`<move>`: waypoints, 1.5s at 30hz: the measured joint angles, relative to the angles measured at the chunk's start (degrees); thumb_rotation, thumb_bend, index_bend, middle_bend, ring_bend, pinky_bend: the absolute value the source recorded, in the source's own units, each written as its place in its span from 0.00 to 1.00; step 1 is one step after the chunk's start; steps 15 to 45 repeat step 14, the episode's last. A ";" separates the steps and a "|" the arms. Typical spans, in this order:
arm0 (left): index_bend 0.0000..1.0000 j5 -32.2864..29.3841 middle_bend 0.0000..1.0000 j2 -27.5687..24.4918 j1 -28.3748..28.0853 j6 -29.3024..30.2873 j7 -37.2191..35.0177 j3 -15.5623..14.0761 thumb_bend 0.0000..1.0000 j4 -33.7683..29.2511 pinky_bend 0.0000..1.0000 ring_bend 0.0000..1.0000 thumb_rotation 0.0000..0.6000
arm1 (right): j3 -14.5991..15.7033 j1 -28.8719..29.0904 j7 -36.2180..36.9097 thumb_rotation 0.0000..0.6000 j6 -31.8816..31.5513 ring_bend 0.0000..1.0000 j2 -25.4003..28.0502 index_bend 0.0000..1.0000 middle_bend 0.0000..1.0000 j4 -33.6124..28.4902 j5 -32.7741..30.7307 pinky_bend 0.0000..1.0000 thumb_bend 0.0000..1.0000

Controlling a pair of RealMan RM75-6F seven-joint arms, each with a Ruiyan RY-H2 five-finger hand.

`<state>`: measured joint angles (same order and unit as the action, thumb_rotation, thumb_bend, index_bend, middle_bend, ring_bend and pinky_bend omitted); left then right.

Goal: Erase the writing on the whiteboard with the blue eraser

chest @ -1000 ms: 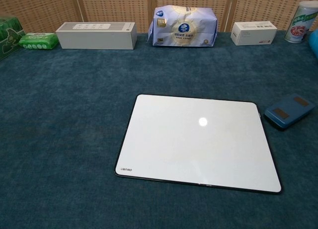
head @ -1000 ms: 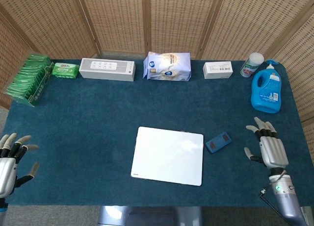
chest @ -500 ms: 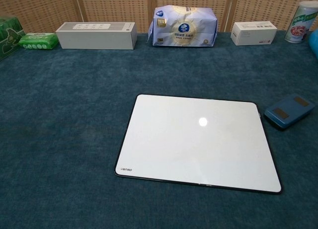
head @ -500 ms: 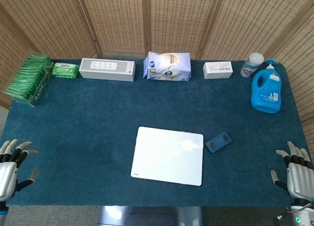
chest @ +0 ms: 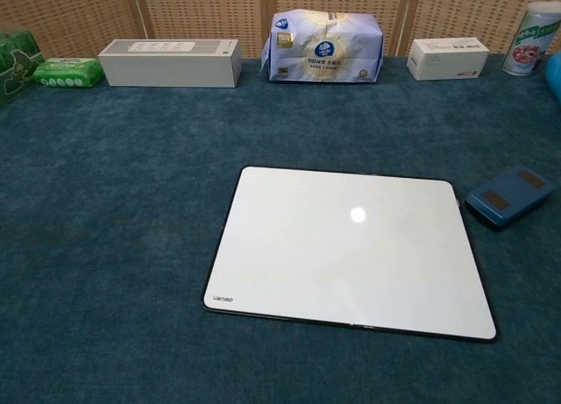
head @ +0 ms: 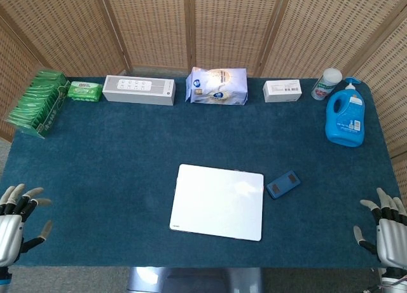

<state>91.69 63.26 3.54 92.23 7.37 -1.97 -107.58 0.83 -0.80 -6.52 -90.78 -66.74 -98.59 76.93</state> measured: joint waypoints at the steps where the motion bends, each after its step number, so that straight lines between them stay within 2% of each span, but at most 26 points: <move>1: 0.36 0.06 0.24 -0.09 0.03 -0.01 -0.01 -0.05 0.42 -0.14 0.00 0.09 1.00 | 0.00 -0.11 0.35 1.00 0.20 0.00 -0.12 0.26 0.04 0.07 0.08 0.00 0.33; 45: 0.37 -0.07 0.22 0.54 -0.22 -0.80 -0.31 -0.02 0.42 0.43 0.00 0.07 1.00 | -0.85 -1.57 1.01 1.00 0.90 0.00 -0.32 0.27 0.04 0.07 0.44 0.00 0.33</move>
